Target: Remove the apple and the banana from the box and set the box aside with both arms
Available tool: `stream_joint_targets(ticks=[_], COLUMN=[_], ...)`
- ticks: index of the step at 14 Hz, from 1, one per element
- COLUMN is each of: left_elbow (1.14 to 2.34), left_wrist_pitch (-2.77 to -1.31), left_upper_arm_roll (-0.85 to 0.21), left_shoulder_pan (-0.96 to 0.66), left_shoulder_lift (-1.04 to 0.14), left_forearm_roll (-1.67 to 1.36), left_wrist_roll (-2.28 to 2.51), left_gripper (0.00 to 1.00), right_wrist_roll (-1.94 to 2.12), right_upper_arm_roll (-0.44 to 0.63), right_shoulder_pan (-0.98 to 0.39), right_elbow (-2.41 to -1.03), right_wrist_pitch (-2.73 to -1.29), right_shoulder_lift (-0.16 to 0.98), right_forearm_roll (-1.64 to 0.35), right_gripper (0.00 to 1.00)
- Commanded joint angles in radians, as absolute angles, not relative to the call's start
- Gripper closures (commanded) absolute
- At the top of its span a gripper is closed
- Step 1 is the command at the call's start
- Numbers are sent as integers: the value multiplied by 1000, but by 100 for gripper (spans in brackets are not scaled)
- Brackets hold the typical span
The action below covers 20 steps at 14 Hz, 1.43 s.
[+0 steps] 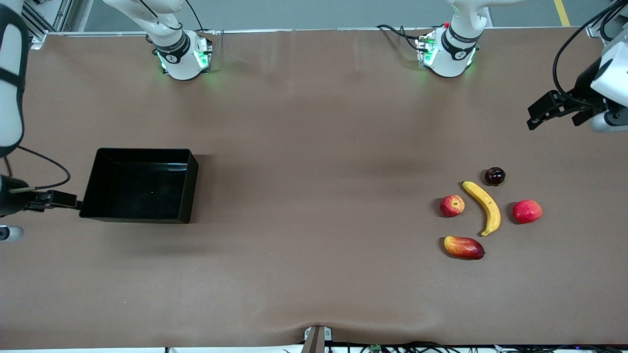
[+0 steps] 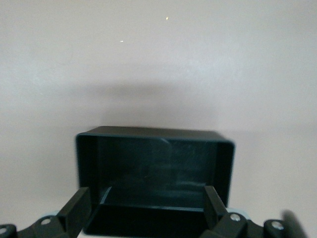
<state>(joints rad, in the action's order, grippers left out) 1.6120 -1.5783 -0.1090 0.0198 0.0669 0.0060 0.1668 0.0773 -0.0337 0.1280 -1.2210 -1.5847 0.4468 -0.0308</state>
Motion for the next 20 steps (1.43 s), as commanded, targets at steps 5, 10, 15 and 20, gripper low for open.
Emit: stream_joint_targets(ticks=[5,10,15,20], left_elbow=[1660,1661,1663,1644], left_wrist_pitch=[-1574,-1572,-1563,-1563], left_upper_arm_roll=[-100,-100,-100,-101], left_shoulder_pan=[-2,0,0,0], left_shoulder_lift=[123,115,117,101], left_forearm_roll=[-8,3,38,37], left_wrist_roll=[155,170,178,178], left_gripper=[0,0,0,0], right_wrist_roll=[0,-2,-2,3], right_upper_arm_roll=[-32,-34,-35,-29], right_shoulder_pan=[100,84,83,75], right_elbow=[-1336,-1543,-1531,-1525], right_wrist_pitch=[-1384,-1405,-1396,-1402], right_shoulder_lift=[137,-63,-64,-58], right_forearm_roll=[-14,-5,-6,-9], right_gripper=[0,0,0,0])
